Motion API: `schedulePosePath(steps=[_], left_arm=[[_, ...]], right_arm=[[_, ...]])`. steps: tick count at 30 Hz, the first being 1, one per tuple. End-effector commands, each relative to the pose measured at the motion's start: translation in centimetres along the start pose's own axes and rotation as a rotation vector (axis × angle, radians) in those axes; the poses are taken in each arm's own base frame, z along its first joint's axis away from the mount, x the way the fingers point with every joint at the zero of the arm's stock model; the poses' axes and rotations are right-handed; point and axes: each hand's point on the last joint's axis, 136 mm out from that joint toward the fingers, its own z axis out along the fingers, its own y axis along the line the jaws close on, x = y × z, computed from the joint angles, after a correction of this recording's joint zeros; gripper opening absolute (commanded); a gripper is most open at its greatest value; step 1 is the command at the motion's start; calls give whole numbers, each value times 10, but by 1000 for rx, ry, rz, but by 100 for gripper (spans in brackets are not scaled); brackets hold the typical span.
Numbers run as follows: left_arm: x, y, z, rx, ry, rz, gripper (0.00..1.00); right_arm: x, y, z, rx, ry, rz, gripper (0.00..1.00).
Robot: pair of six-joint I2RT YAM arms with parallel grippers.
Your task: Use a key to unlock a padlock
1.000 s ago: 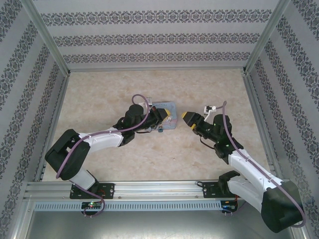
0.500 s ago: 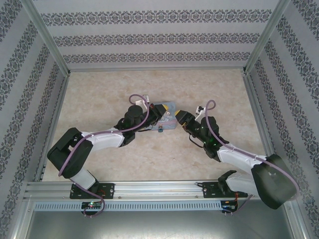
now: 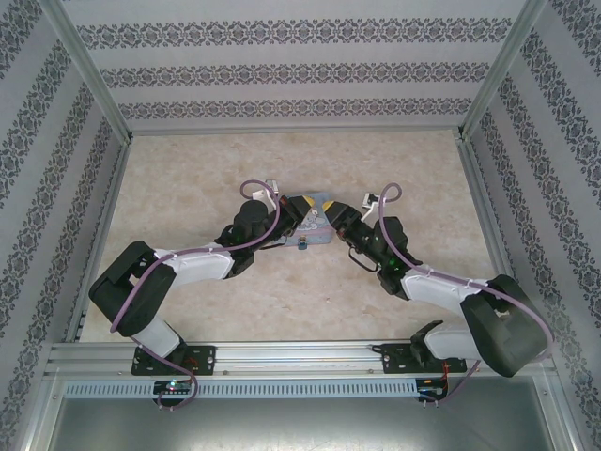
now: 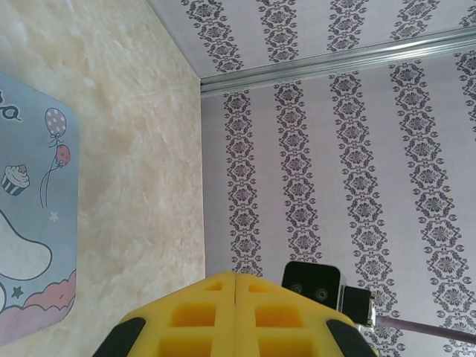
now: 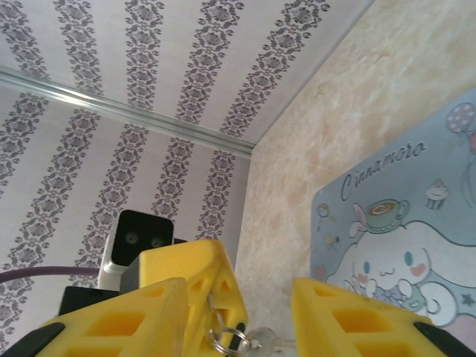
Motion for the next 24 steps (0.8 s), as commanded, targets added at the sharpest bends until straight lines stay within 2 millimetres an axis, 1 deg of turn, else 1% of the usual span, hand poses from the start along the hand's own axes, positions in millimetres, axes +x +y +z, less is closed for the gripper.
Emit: schedulePosePath(steps=[1,5,9,24], left_arm=[[0,-16,1,65,-11,-7,0],[0,-18,1,69,-13,-8,0],[-1,-18,0,69,-18,-8,0],[-3,-21,1,65,-27,0,0]], right_arm=[[0,28,8,-98,9,-14,41],[6,31,15,-122,35,-3,41],[11,28,17,-128,47,14,39],[21,19,4,-117,56,18,33]])
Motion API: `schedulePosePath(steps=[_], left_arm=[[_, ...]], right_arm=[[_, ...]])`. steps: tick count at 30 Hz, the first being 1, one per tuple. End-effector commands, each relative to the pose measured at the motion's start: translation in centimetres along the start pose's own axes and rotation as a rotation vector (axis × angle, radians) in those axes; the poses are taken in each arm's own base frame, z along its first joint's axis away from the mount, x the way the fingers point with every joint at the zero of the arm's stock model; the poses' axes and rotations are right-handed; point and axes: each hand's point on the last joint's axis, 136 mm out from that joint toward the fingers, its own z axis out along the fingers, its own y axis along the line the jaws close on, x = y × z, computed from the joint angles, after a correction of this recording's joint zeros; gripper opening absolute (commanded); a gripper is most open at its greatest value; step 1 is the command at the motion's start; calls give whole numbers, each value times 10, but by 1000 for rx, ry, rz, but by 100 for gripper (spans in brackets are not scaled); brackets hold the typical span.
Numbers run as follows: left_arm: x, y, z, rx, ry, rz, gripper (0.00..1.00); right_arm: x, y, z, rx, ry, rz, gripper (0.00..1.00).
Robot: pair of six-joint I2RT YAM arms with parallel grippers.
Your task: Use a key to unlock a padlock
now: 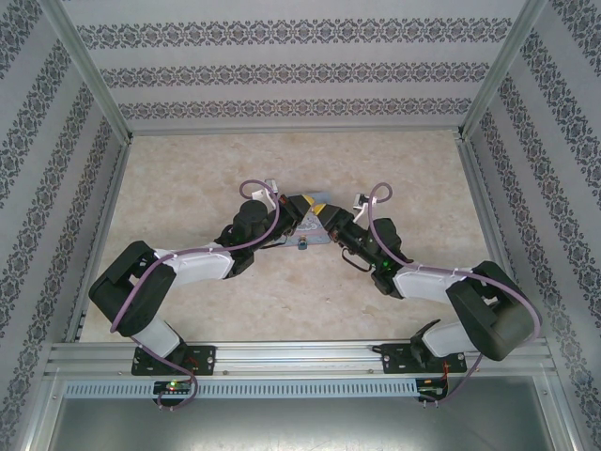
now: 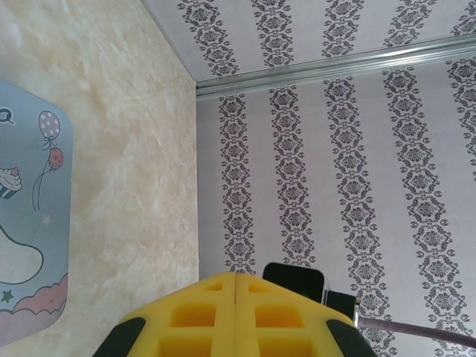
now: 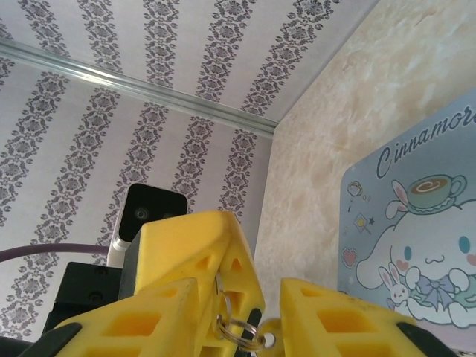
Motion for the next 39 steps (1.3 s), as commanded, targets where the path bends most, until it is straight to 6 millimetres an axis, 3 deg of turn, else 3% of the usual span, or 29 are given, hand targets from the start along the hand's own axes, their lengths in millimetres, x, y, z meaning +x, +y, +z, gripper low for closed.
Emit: schedulePosePath(steps=[1,20,26,39], left_arm=[[-1,-19,1,55,-16,13,0],[-1,-16,-1,55,-19,9,0],[0,-14,-2,51,-19,10,0],[1,-14,-3,51,-16,11,0]], right_arm=[[3,17,-4,-61,2,-9,33],[5,20,11,-70,17,-4,24],[0,22,10,-76,3,-3,30],[-15,12,3,-43,-31,-10,31]])
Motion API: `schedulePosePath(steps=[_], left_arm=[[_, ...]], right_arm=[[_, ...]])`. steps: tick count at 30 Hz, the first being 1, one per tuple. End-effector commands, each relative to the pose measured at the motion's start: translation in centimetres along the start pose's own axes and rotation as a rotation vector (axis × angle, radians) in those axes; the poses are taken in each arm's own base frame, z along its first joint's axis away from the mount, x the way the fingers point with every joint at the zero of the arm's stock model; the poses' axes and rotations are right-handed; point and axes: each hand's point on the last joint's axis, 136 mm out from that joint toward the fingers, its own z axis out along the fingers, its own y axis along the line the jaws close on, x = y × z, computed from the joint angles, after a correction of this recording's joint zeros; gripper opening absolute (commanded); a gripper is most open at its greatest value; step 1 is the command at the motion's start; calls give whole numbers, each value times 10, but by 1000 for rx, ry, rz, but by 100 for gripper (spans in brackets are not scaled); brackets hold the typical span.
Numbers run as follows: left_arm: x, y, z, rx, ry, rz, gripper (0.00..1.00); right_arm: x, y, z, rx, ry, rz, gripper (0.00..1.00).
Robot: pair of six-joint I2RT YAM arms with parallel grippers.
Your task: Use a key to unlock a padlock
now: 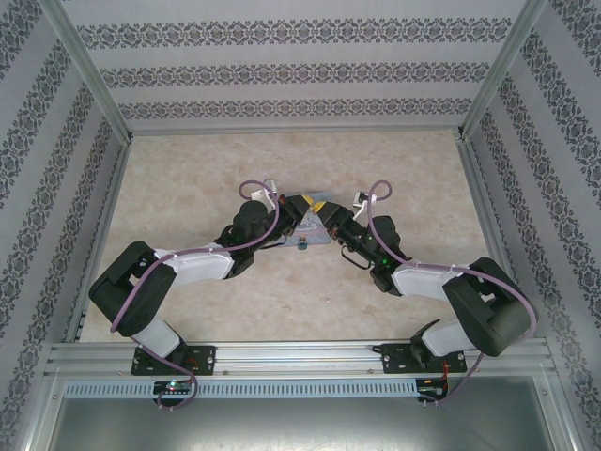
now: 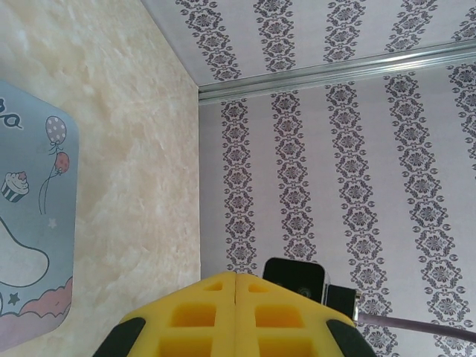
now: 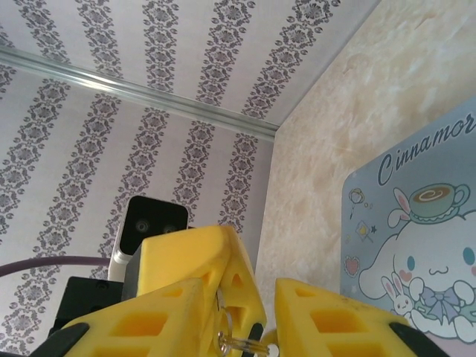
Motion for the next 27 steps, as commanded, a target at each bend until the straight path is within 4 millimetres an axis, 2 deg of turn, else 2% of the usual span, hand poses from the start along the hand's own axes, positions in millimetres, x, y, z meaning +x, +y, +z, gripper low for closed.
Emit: schedulePosePath(steps=[1,9,17,27], left_arm=[[3,-15,-3,56,-3,9,0],[5,-15,-2,54,-1,10,0],[4,-15,-2,56,-4,12,0],[5,-15,-3,57,-8,14,0]], right_arm=[[-7,13,-1,-43,-14,-23,31],[2,19,7,-66,27,-25,30],[10,17,7,-70,40,-15,26],[11,12,5,-58,36,-13,16]])
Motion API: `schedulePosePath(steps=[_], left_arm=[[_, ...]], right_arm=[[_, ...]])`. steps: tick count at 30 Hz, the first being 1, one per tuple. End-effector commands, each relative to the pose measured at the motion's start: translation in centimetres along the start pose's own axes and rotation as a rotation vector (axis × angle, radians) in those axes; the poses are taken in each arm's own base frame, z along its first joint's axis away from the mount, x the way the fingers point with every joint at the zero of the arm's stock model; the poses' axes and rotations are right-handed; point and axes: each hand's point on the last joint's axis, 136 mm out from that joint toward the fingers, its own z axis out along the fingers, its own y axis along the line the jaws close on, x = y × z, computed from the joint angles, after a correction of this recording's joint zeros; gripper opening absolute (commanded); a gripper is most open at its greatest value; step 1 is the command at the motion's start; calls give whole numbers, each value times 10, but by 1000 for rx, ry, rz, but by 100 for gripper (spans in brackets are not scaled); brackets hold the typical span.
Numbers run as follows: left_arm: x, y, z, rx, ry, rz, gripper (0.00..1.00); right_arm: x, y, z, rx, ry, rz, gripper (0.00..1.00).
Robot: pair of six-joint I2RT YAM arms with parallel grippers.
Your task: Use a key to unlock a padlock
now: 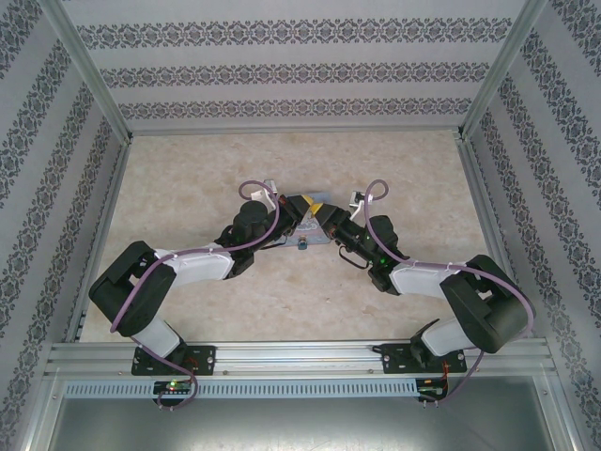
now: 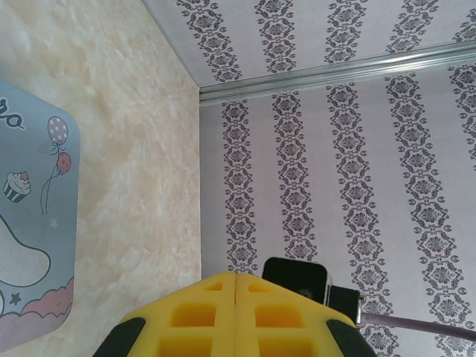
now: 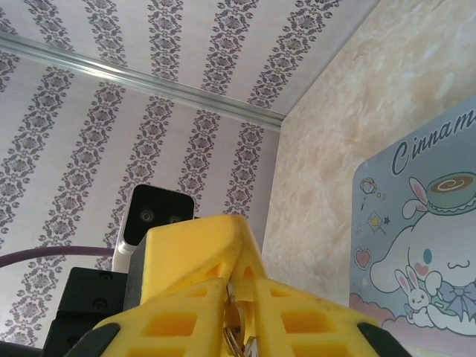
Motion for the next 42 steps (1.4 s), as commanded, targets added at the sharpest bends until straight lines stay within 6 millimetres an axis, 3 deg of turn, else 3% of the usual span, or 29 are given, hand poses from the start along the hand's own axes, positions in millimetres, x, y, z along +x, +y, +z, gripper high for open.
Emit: schedulePosePath(steps=[1,6,12,16,17,19,26,33,42], left_arm=[[4,-15,-3,59,-6,13,0],[3,-16,-5,64,-14,13,0],[1,-22,-10,75,-21,20,1],[-1,-26,-16,59,-28,47,50],[-2,-27,-18,52,-29,59,59],[-3,-29,-23,42,-34,79,66],[-1,-26,-34,-10,-6,139,76],[11,-9,-46,-85,64,207,78],[35,37,-62,-217,204,309,83]], right_arm=[[2,8,1,-38,-1,-14,15],[2,2,0,-23,-5,-6,0],[5,-3,-4,-12,1,-17,0],[8,-2,-10,-17,17,-38,0],[10,-2,-12,-17,23,-45,0],[11,-2,-16,-16,29,-56,0],[19,-6,-31,-11,61,-94,0],[26,3,-47,-38,91,-179,0],[29,-4,-62,-6,102,-209,0]])
